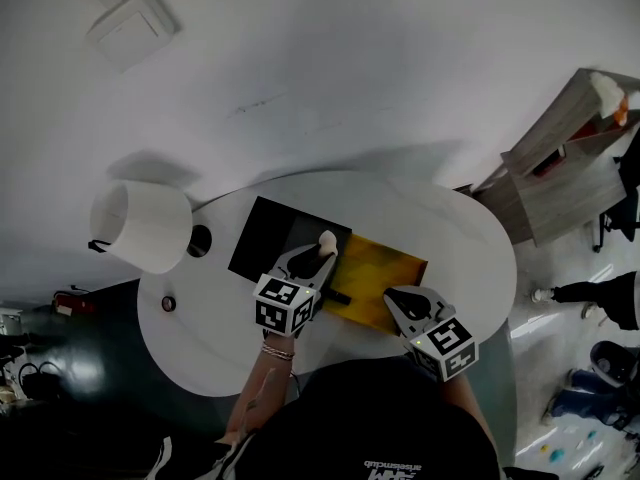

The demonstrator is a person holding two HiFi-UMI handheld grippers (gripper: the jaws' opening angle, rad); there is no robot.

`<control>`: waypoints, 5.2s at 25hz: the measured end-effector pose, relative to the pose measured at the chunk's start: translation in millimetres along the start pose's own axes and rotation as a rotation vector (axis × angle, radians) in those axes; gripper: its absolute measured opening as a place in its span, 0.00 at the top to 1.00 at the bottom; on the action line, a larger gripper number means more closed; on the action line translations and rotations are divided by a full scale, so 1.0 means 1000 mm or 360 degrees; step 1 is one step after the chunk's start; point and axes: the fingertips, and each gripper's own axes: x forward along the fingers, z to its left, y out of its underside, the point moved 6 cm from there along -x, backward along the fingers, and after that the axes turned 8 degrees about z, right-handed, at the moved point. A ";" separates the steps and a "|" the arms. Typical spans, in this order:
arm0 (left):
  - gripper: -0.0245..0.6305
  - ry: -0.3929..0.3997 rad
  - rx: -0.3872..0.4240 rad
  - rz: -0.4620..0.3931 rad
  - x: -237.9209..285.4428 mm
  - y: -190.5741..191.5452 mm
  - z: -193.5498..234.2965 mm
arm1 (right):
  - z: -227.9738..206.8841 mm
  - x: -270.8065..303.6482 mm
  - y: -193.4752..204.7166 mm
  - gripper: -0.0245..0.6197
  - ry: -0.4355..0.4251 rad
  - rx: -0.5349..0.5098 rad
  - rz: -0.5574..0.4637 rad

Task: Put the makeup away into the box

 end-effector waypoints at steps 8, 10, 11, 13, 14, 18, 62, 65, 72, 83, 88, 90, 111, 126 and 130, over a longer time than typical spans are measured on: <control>0.75 0.0080 0.0049 0.0023 0.012 0.002 -0.035 | -0.005 -0.025 0.017 0.92 0.0053 0.0033 -0.0021; 0.75 0.0100 0.0060 0.0029 0.016 0.002 -0.042 | -0.008 -0.031 0.022 0.92 0.0069 0.0048 -0.0023; 0.75 0.0111 0.0065 0.0030 0.018 0.002 -0.046 | -0.010 -0.034 0.024 0.92 0.0076 0.0055 -0.0023; 0.75 0.0132 0.0075 0.0033 0.022 0.001 -0.053 | -0.013 -0.040 0.029 0.92 0.0088 0.0069 -0.0023; 0.75 0.0143 0.0080 0.0037 0.024 0.001 -0.056 | -0.015 -0.042 0.031 0.92 0.0093 0.0075 -0.0023; 0.75 0.0175 0.0098 0.0062 0.035 0.001 -0.069 | -0.021 -0.051 0.037 0.92 0.0104 0.0088 -0.0019; 0.75 0.0330 0.0101 0.0432 0.141 0.063 -0.120 | -0.058 -0.097 0.090 0.92 0.0160 0.0220 0.0030; 0.74 0.0346 0.0081 0.0434 0.143 0.064 -0.120 | -0.058 -0.098 0.090 0.92 0.0165 0.0217 0.0023; 0.72 0.0381 0.0049 0.0445 0.142 0.067 -0.118 | -0.055 -0.095 0.084 0.92 0.0164 0.0195 0.0008; 0.66 0.0328 0.0017 0.0374 0.118 0.060 -0.119 | -0.047 -0.091 0.076 0.92 0.0107 0.0141 0.0008; 0.66 0.0297 -0.0019 0.0245 0.092 0.047 -0.123 | -0.044 -0.084 0.068 0.92 0.0037 0.0067 0.0019; 0.66 0.0277 -0.0043 0.0187 0.078 0.043 -0.125 | -0.044 -0.079 0.064 0.92 -0.0008 0.0023 0.0024; 0.93 -0.0413 -0.0434 -0.0298 -0.046 0.107 -0.103 | -0.027 -0.027 0.034 0.92 -0.0490 -0.0461 0.0212; 0.93 -0.0514 -0.0562 -0.0363 -0.128 0.168 -0.035 | 0.061 0.039 0.013 0.92 -0.0537 -0.0518 0.0262; 0.93 -0.0562 -0.0607 -0.0338 -0.166 0.193 0.003 | 0.098 0.065 -0.004 0.92 -0.0549 -0.0502 0.0237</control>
